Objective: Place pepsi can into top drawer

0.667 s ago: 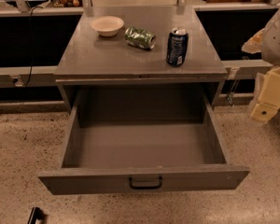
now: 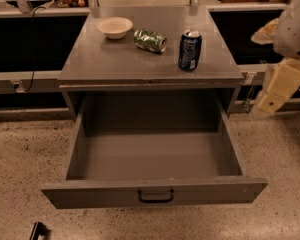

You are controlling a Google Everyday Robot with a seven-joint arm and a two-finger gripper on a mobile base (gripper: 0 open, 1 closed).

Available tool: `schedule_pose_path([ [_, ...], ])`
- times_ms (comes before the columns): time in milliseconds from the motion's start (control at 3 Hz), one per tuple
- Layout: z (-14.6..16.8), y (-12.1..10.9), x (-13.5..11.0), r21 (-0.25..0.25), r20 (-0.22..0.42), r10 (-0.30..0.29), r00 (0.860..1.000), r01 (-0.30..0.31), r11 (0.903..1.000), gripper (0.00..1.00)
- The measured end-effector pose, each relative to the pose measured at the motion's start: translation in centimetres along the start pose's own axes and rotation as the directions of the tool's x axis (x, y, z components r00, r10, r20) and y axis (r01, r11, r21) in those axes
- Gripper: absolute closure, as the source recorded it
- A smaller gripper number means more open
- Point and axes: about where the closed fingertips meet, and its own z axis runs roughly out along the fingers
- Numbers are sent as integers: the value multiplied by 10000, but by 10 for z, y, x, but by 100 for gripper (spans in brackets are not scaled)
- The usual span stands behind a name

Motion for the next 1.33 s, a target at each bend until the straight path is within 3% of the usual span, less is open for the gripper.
schedule_pose_path([
  [333,10,-57,-23,942,1483,-422,9880,283,9952,0],
  [667,12,-115,-50,1684,3100,-753,9478,233,9854,0],
  [1000,26,-166,-78,1689,4866,-369,8729,-525,9842,0],
  [1333,43,-208,-93,1589,6061,303,7948,-1584,9745,0],
])
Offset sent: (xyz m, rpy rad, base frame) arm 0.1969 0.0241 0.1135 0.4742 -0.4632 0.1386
